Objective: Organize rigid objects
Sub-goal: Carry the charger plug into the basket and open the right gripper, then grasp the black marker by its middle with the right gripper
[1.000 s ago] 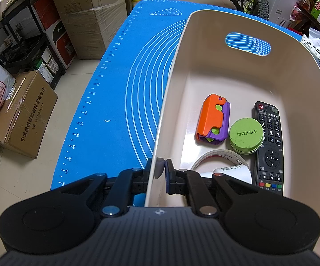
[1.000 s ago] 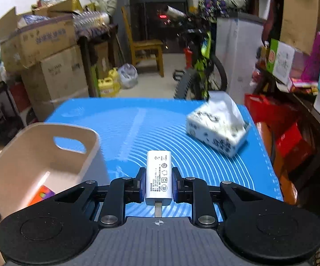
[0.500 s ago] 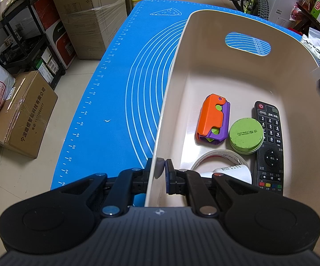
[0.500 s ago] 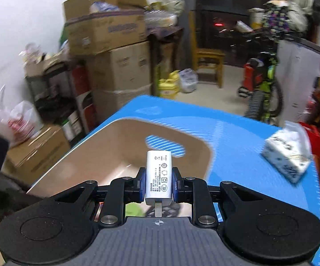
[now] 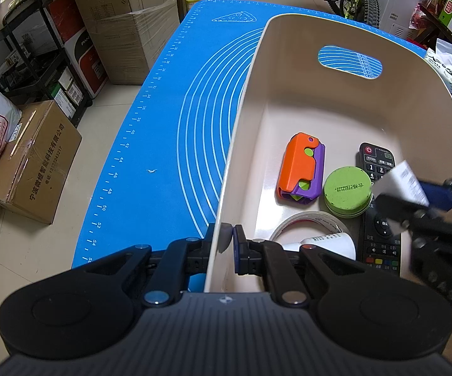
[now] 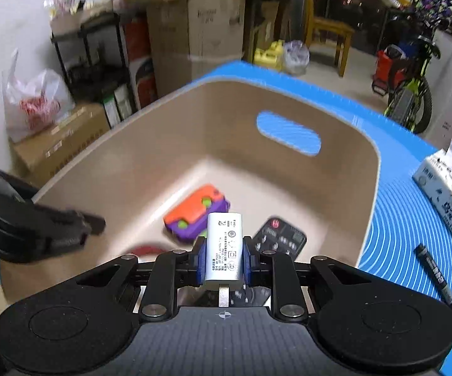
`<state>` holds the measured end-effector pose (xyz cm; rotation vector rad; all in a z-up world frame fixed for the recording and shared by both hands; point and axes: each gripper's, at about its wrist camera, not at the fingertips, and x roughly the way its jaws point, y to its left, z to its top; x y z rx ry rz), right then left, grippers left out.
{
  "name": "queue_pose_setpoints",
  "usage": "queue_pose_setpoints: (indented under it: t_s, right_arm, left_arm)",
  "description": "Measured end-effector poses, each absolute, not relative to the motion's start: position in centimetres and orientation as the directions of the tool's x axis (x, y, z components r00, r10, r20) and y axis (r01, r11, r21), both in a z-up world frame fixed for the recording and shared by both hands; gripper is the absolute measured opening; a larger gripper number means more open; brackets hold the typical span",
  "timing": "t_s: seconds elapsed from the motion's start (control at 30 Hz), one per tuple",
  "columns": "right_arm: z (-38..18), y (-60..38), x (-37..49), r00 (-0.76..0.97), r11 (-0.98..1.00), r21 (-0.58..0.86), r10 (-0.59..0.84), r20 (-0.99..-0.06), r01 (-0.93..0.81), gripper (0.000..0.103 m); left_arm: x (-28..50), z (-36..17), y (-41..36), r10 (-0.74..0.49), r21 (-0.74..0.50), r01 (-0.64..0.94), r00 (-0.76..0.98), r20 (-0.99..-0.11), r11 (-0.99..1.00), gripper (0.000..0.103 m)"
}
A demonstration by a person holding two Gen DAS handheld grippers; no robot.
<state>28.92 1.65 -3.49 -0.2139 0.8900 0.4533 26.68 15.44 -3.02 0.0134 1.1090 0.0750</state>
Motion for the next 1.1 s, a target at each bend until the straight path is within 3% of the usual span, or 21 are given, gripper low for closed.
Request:
queue_pose_setpoints:
  t_s: [0.23, 0.43, 0.53, 0.83, 1.1]
  right_arm:
    - [-5.0, 2.5, 28.9, 0.480, 0.866, -0.026, 0.251, -0.840, -0.499, 0.032]
    - [-3.9, 1.5, 28.5, 0.499, 0.863, 0.012, 0.303, -0.812, -0.505, 0.058]
    - [-2.8, 1.0, 28.0, 0.534, 0.860, 0.022, 0.337, -0.775, -0.511, 0.066]
    - [1.8, -3.6, 27.5, 0.665, 0.892, 0.063, 0.380, -0.643, -0.448, 0.068]
    - [1.9, -11.7, 29.1, 0.748, 0.957, 0.035, 0.248, -0.616, -0.288, 0.071]
  left_arm:
    - [26.7, -3.0, 15.4, 0.068, 0.049, -0.054, 0.443, -0.894, 0.997, 0.011]
    - [26.7, -3.0, 15.5, 0.068, 0.048, -0.055, 0.444, -0.894, 0.997, 0.011]
    - [26.7, -3.0, 15.5, 0.068, 0.049, -0.054, 0.444, -0.893, 0.997, 0.011]
    - [26.7, -3.0, 15.5, 0.068, 0.049, -0.054, 0.444, -0.893, 0.997, 0.012]
    - [26.6, -3.0, 15.6, 0.069, 0.051, -0.053, 0.444, -0.893, 0.997, 0.012]
